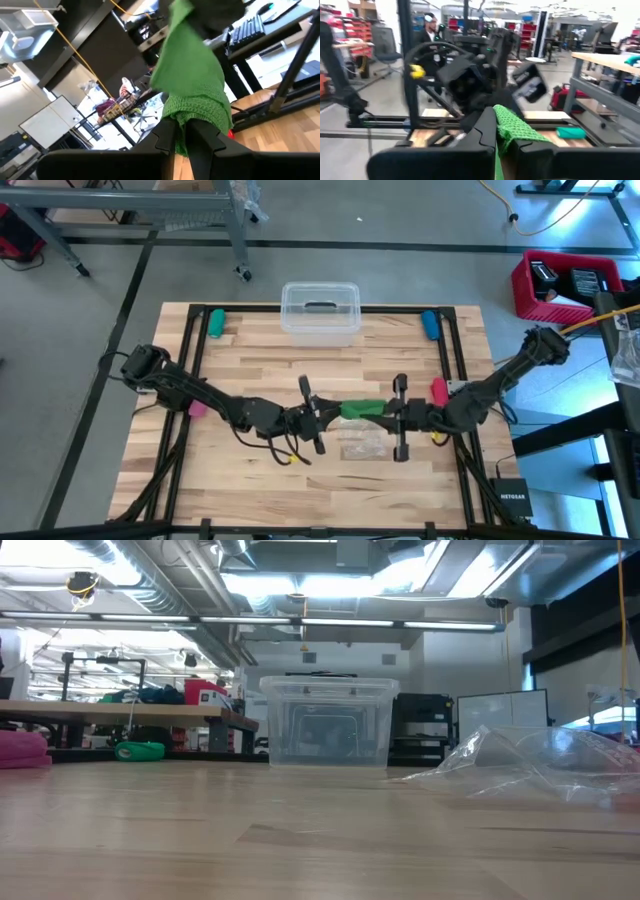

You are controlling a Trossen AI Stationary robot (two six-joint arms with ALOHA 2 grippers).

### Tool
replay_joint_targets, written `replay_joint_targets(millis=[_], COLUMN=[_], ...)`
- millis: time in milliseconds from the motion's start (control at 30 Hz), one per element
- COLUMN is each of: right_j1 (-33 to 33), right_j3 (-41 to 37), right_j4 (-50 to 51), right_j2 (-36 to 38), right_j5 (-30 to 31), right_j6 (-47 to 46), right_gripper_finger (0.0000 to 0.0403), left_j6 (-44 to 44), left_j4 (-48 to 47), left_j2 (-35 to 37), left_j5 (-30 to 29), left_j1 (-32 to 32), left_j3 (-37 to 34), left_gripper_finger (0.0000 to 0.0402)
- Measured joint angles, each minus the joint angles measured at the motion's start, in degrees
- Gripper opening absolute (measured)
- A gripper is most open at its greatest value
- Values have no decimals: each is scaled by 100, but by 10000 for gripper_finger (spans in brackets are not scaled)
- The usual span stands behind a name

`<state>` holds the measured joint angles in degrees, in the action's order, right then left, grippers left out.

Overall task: Roll bandage
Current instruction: Roll the green bandage

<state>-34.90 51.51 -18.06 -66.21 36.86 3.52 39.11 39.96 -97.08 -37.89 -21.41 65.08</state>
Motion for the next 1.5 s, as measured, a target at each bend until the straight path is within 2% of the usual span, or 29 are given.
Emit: replay_joint_targets(millis=[167, 433, 867, 1033, 1333, 1500], right_j1=[218, 263, 267, 267, 429, 429], right_j3=[0, 0, 0, 0, 0, 0], right_j4=[69, 382, 837, 1164, 1523, 1563], right_j2=[8, 8, 2, -1, -1, -1], right_j5=[22, 868, 902, 907, 864, 1117], right_j6=[-20, 13, -67, -356, -959, -882], right_gripper_finger=[5, 5, 13, 56, 170, 202], left_j6=[-116, -1, -4, -80, -169, -283], left_j4=[-323, -329, -313, -362, -422, -462], left_j2=[0, 0, 0, 0, -2, -2], left_j5=[-4, -46, -2, 10, 64, 39], left_j1=[-105, -278, -284, -280, -275, -291], left_j3=[0, 0, -2, -4, -7, -7], left_gripper_finger=[27, 27, 27, 27, 27, 27])
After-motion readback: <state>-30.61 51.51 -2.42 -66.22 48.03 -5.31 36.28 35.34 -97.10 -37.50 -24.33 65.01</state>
